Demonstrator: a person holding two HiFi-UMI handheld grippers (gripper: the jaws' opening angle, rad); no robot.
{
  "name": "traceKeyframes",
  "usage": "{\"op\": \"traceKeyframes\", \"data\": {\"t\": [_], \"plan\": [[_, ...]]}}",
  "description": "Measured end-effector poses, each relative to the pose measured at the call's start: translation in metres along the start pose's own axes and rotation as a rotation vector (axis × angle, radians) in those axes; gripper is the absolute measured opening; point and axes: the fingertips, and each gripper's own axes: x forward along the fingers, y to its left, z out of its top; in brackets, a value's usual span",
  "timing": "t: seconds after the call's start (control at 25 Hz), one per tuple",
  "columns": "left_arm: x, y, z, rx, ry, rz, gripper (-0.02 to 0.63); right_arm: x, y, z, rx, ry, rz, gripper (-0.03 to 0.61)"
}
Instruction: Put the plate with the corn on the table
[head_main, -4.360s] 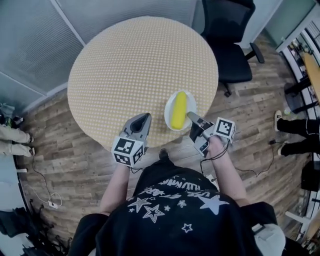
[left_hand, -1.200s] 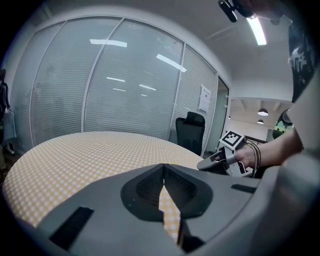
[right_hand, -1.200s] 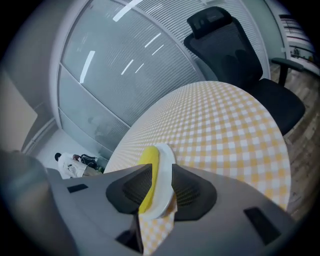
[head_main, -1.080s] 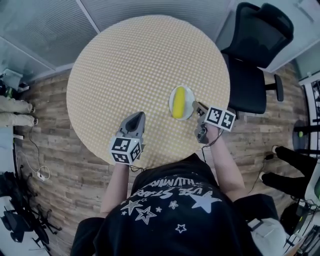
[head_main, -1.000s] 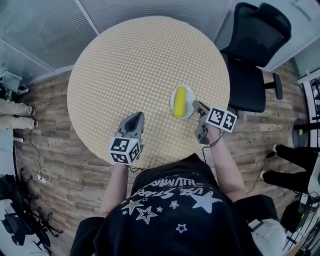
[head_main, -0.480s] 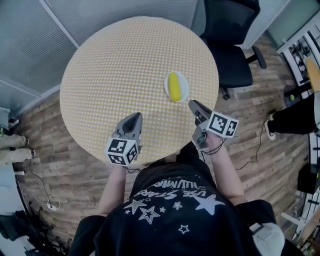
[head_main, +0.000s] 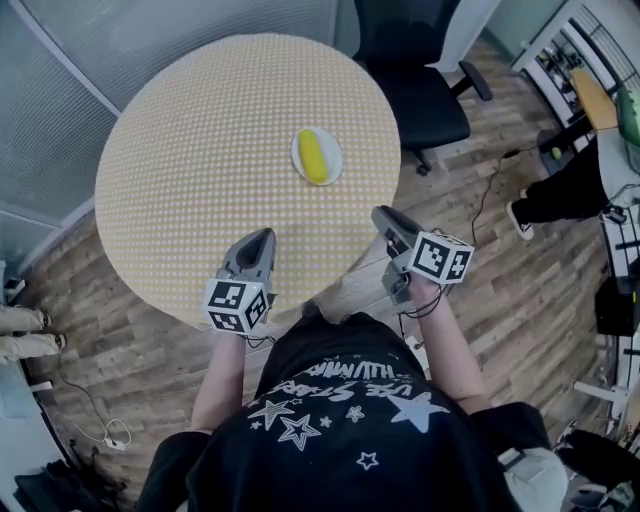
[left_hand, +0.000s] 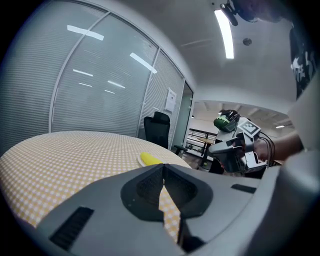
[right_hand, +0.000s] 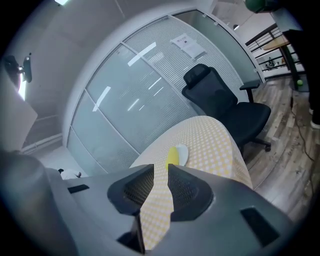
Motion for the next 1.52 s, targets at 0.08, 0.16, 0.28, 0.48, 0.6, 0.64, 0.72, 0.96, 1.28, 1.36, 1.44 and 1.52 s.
{"op": "traceKeyframes", "data": {"t": [0.08, 0.16, 0.28, 0.48, 0.6, 0.64, 0.72, 0.96, 1.28, 1.36, 1.44, 1.52], "plan": [[-0.003, -0.008, -0.003, 0.005, 0.003, 0.001, 0.006, -0.007, 0.002, -0.006, 0.000, 0.001, 0.021, 0.092], [-0.009, -0.020, -0.007, 0.014, 0.007, 0.002, 0.005, -0.017, 0.006, -0.015, 0.010, 0.002, 0.055, 0.091], [-0.019, -0.042, -0.009, 0.018, 0.009, 0.007, 0.005, -0.037, 0.012, -0.028, 0.013, 0.012, 0.103, 0.091], [-0.045, -0.083, -0.010, 0.012, -0.009, 0.021, 0.006, -0.073, 0.020, -0.039, -0.011, 0.025, 0.133, 0.091], [-0.065, -0.105, -0.007, 0.025, -0.027, 0.038, 0.005, -0.096, 0.032, -0.044, -0.061, 0.037, 0.152, 0.091], [-0.071, -0.112, -0.007, 0.027, -0.034, 0.046, 0.005, -0.103, 0.036, -0.047, -0.081, 0.047, 0.156, 0.091], [-0.084, -0.124, -0.007, 0.029, -0.047, 0.060, 0.005, -0.116, 0.042, -0.055, -0.112, 0.066, 0.166, 0.091], [-0.116, -0.156, -0.013, 0.029, -0.067, 0.093, 0.005, -0.149, 0.060, -0.070, -0.146, 0.079, 0.227, 0.072], [-0.144, -0.196, -0.016, 0.021, -0.100, 0.132, 0.005, -0.178, 0.077, -0.086, -0.200, 0.106, 0.282, 0.051], [-0.150, -0.204, -0.018, 0.018, -0.100, 0.138, 0.006, -0.183, 0.079, -0.091, -0.207, 0.119, 0.288, 0.049], [-0.156, -0.211, -0.019, 0.019, -0.100, 0.148, 0.006, -0.187, 0.081, -0.095, -0.212, 0.127, 0.298, 0.048], [-0.159, -0.216, -0.017, 0.025, -0.103, 0.155, 0.006, -0.189, 0.082, -0.096, -0.215, 0.129, 0.308, 0.048]]}}
